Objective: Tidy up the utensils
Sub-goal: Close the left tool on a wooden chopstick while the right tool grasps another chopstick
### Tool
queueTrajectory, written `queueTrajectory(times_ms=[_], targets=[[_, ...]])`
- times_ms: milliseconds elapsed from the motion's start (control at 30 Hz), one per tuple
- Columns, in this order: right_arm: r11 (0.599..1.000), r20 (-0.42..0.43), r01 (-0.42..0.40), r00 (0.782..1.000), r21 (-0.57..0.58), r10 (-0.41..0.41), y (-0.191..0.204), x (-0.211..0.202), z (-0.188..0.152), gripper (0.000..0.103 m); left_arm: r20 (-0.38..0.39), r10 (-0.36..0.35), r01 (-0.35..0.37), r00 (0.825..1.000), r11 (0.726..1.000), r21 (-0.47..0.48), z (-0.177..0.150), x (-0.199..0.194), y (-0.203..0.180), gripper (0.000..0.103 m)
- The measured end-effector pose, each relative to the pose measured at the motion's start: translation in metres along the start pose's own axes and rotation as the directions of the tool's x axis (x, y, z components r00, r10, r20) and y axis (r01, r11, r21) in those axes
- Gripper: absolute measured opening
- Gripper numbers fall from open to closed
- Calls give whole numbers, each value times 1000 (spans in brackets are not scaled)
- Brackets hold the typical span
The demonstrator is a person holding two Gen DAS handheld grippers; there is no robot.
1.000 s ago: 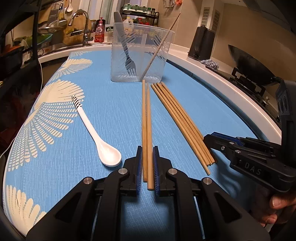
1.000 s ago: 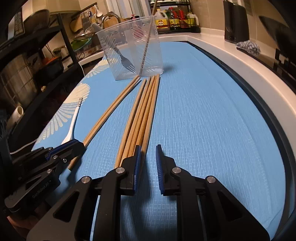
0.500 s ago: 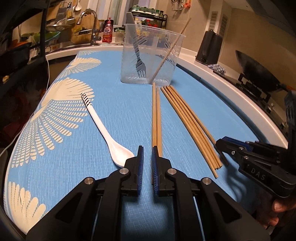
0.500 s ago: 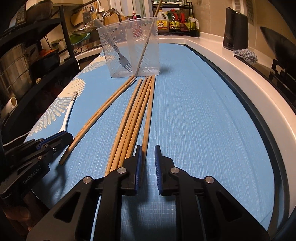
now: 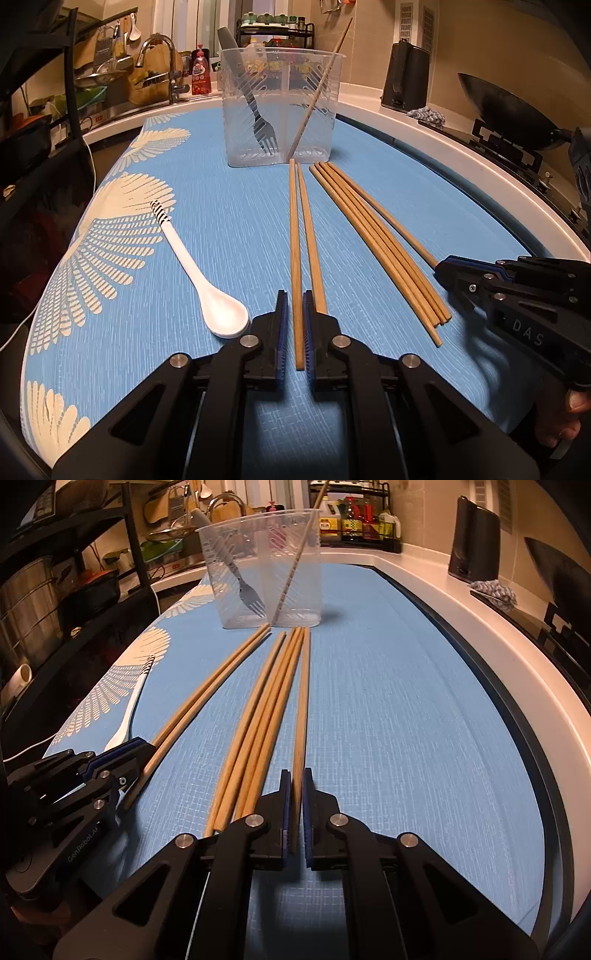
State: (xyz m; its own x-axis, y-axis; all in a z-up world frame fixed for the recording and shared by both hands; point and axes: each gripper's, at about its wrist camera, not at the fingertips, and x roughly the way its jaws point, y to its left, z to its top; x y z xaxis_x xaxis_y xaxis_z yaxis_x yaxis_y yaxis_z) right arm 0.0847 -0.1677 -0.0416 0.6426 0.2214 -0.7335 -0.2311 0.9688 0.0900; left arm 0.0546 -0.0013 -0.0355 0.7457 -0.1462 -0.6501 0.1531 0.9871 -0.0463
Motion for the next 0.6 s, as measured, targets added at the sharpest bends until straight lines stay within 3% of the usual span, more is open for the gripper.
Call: queueTrajectory(times_ms=[300,600], targets=[[992,4,97,995,83,-98,-26,-6,-1,6,-4,95,-95,995,993,-70,-11,-14,12,5],[995,19,75,997,73,-76,-25,-6,-6,9,20,101,-100,995,992,-72,-13,-14,10,6]])
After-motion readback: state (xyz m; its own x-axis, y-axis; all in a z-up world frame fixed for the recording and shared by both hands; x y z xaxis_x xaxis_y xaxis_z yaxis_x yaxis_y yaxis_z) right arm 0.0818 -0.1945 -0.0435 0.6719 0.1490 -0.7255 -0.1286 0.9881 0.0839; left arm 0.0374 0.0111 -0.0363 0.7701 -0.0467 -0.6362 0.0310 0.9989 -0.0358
